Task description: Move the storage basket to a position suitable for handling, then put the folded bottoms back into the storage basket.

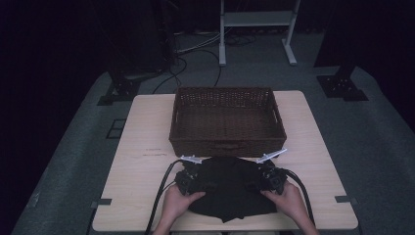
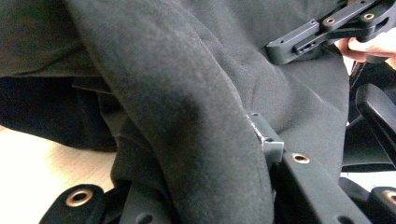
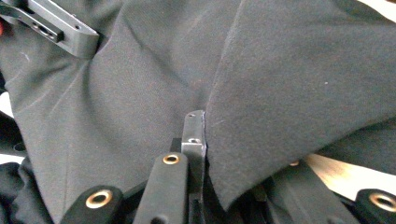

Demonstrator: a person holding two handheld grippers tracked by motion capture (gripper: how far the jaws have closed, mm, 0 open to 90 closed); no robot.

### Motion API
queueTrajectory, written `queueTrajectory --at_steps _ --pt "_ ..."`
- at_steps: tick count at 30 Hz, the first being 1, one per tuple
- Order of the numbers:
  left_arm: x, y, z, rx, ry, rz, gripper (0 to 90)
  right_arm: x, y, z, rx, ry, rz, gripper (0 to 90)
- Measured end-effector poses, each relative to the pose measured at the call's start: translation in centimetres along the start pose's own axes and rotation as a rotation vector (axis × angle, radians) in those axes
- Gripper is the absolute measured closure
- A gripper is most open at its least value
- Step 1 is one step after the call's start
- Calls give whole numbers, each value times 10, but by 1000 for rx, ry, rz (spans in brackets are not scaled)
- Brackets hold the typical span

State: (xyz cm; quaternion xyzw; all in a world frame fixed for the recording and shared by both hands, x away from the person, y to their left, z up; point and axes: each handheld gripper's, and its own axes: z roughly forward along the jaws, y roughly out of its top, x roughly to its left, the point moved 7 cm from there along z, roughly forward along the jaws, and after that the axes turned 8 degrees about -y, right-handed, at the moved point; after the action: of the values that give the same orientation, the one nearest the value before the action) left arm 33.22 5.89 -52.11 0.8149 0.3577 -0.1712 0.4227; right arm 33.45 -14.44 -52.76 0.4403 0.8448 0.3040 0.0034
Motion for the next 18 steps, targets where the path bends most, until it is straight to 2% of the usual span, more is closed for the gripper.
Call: queueTrajectory --at_steps 8,14,18 --pt "-5 0 -3 -10 6 20 679 6 0 -8 -15 -8 -25 757" --pt "-12 0 -9 -12 5 49 685 10 0 -15 -34 7 -41 765" --pt "-20 2 -13 -36 6 60 687 14 0 -22 -48 -3 -65 768"
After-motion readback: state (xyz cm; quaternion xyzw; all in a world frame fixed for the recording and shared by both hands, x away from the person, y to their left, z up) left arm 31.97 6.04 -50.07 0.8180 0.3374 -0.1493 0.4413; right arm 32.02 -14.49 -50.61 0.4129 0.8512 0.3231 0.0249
